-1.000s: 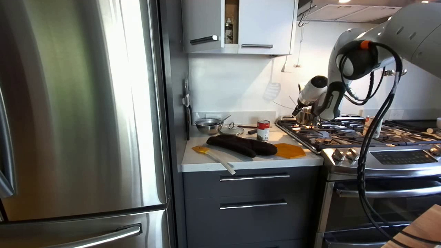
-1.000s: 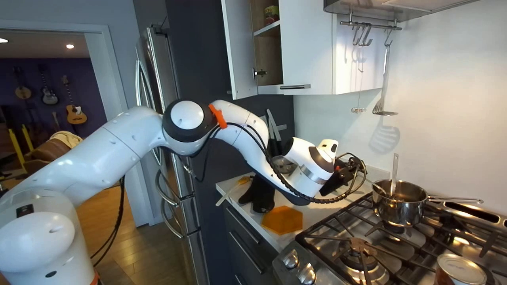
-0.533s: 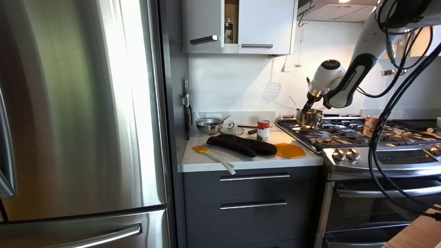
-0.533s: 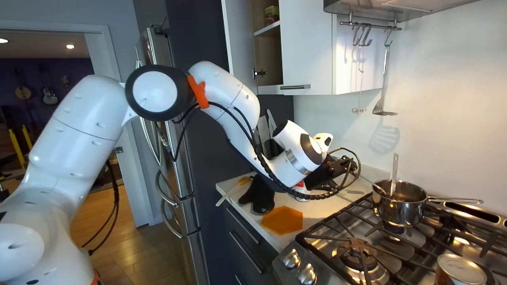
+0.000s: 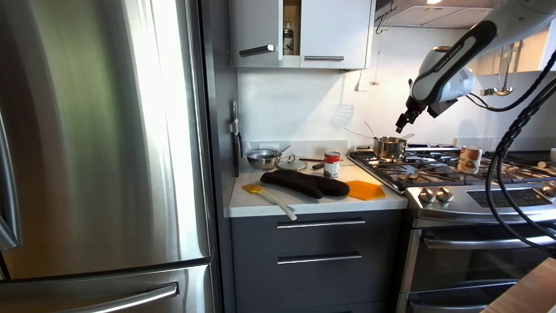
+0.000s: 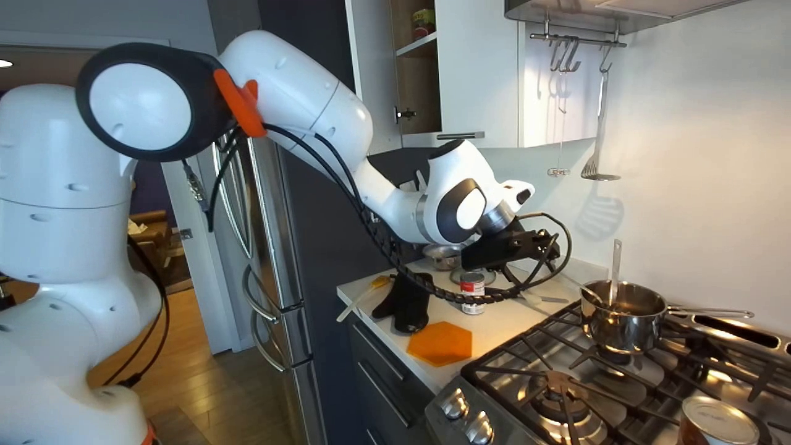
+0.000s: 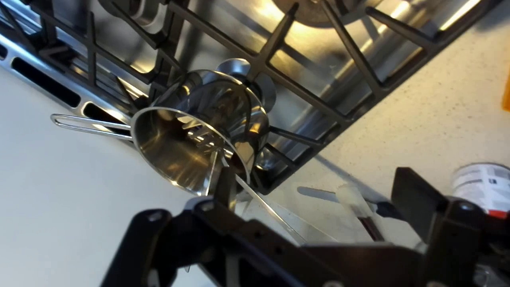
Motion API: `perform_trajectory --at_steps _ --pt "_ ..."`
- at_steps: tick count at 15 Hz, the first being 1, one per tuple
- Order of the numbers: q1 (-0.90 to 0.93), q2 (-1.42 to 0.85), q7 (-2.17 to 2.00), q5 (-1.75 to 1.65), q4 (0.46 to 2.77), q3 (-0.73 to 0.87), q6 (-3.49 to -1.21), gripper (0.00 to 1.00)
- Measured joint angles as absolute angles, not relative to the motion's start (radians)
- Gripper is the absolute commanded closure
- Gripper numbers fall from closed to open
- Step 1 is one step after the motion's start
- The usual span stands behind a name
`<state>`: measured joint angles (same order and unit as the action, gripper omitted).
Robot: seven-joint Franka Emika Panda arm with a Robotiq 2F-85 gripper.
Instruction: Put the pasta spoon in the pot
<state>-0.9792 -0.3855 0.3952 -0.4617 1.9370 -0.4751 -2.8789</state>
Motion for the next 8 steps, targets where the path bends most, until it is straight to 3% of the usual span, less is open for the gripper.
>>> perform_trajectory --at_steps 5,8 --pt "-1.262 -0.34 0.688 -0.058 1.905 -0.845 -2.571 0.0" --pt "-1.35 -0.275 0.779 0.054 1.884 -0.925 -2.398 0.0"
